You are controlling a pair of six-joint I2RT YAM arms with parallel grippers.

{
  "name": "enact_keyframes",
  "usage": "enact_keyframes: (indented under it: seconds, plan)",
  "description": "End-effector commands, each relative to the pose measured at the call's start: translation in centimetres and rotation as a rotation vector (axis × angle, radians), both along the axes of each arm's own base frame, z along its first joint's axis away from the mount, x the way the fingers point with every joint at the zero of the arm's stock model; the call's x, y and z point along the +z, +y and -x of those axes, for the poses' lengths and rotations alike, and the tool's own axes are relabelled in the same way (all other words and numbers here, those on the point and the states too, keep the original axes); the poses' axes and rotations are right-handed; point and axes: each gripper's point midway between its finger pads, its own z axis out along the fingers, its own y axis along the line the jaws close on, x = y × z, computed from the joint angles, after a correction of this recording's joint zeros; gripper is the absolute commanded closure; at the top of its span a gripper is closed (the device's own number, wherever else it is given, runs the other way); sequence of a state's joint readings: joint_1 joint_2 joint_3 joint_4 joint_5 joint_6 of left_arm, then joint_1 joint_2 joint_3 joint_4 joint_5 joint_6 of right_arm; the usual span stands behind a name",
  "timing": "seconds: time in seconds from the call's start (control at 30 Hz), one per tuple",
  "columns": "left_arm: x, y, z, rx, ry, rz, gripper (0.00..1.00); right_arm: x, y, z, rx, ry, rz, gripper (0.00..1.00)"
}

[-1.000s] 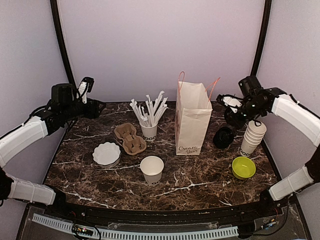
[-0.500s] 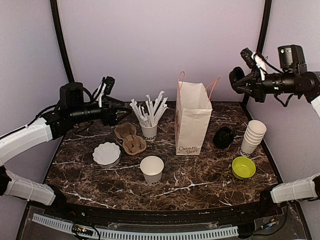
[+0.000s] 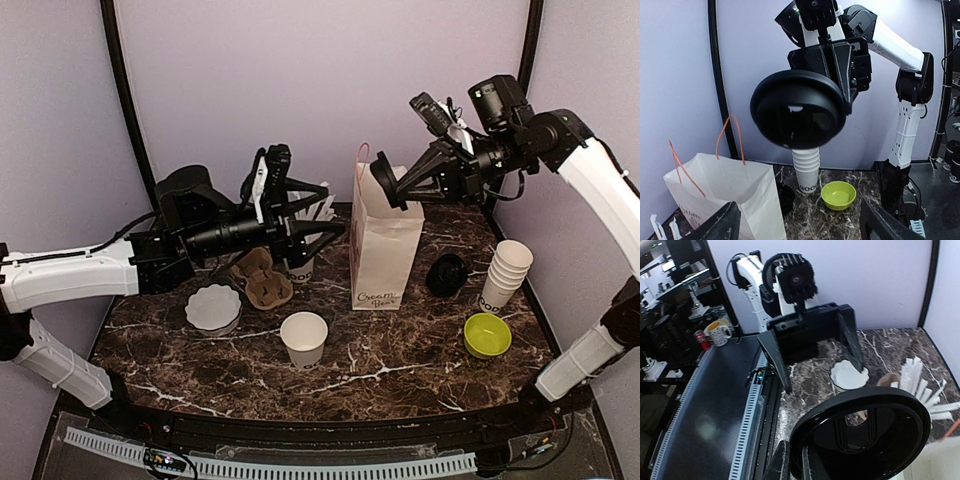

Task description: Pack the takeout coffee

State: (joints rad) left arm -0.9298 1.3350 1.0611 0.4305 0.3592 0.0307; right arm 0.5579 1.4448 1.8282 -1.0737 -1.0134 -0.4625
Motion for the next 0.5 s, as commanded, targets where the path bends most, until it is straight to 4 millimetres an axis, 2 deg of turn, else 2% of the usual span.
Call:
enact_keyframes:
  seconds: [0.0, 0.07, 0.13, 0.27, 0.47]
  plan:
    - [5.6, -0.3, -0.2, 0.095, -0.202, 0.193, 0.14, 3.0, 1.4, 3.4, 0.171, -0.001, -0.094, 0.93]
    - [5.9, -0.2, -0.3, 0.115, -0.215, 0.239, 0.12, 2.9, 1.9, 3.7, 0.193, 0.016, -0.093, 0.93]
    - [5.9, -0.5, -0.3, 0.116, -0.214, 0.261, 0.03, 2.7, 2.3, 3.8, 0.204, 0.022, -0.089, 0.94]
    - [5.6, -1.7, 1.0, 0.065, -0.256, 0.254, 0.01, 2.2, 2.7, 3.7, 0.191, 0.024, -0.076, 0.94]
    - [4.8, -3.1, 2.3, -0.005, -0.275, 0.236, 0.04, 2.4, 2.7, 3.6, 0.172, 0.016, -0.078, 0.94]
